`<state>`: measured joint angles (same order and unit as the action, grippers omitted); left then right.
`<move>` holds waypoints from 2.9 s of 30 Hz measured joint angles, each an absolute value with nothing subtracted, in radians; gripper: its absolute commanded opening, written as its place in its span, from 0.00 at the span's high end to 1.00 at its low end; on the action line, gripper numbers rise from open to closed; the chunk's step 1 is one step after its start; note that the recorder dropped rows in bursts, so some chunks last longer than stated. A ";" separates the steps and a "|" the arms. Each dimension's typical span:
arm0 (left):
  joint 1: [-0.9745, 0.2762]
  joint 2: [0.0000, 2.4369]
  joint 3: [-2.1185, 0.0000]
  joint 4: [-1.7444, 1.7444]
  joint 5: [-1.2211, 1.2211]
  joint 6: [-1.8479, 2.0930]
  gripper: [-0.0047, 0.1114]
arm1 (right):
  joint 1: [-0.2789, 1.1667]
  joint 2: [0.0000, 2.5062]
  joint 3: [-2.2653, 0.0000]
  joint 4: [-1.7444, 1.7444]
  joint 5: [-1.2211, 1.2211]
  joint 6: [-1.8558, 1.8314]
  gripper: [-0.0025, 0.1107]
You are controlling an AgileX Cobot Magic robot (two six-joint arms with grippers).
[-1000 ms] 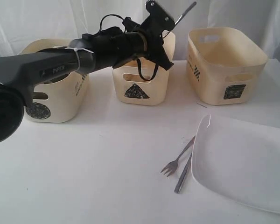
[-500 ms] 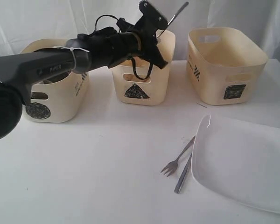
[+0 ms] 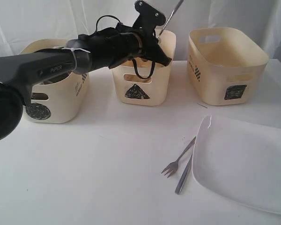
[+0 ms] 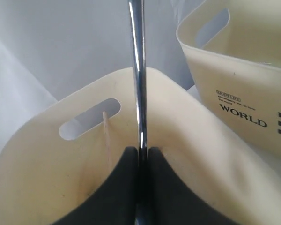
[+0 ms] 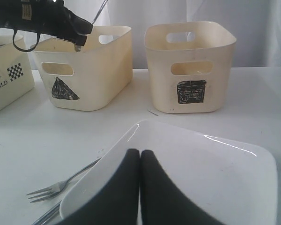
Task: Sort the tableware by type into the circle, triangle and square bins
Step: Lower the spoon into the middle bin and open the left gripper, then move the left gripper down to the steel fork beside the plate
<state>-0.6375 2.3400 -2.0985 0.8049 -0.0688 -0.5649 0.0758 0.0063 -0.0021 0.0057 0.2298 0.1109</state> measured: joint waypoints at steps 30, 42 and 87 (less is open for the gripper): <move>-0.787 2.246 -2.101 0.768 0.191 -0.572 0.64 | 0.076 0.006 -0.002 0.006 0.230 0.111 0.98; -0.873 2.223 -2.101 0.408 0.350 -0.170 0.91 | 0.076 0.006 -0.002 0.006 0.230 0.111 0.98; -0.905 2.156 -2.027 -0.105 0.984 0.147 0.87 | 0.076 0.006 -0.002 0.006 0.230 0.111 0.98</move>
